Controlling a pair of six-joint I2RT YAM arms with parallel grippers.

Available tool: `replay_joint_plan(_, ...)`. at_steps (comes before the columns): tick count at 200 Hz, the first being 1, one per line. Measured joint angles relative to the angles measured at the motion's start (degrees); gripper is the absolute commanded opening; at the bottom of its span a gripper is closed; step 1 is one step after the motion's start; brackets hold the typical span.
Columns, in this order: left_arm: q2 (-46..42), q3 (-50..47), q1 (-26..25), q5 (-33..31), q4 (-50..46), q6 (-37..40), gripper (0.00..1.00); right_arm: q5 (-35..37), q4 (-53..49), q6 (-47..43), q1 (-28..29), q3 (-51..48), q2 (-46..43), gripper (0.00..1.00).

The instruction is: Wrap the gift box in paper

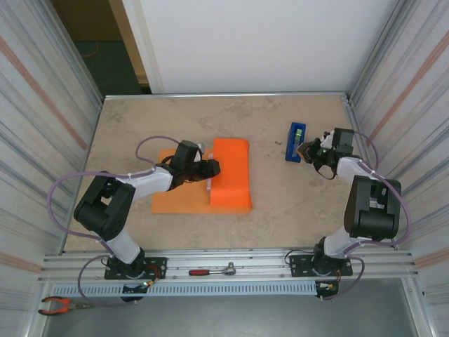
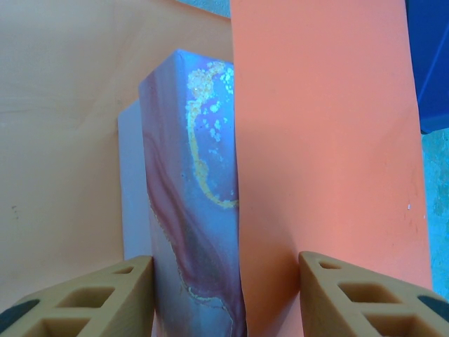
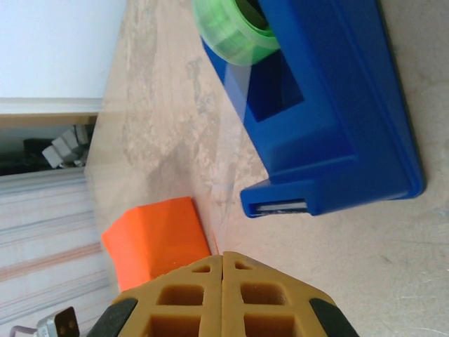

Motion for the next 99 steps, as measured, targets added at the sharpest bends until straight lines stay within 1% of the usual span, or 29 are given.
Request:
replay_joint_plan(43, 0.0, -0.1, 0.0, 0.0, 0.1, 0.0, 0.52, 0.2, 0.7, 0.2, 0.0, -3.4, 0.0, 0.00)
replay_joint_plan(99, 0.0, -0.1, 0.0, 0.0, 0.2, 0.0, 0.52, 1.1, 4.2, 0.2, -0.6, -5.7, 0.3, 0.00)
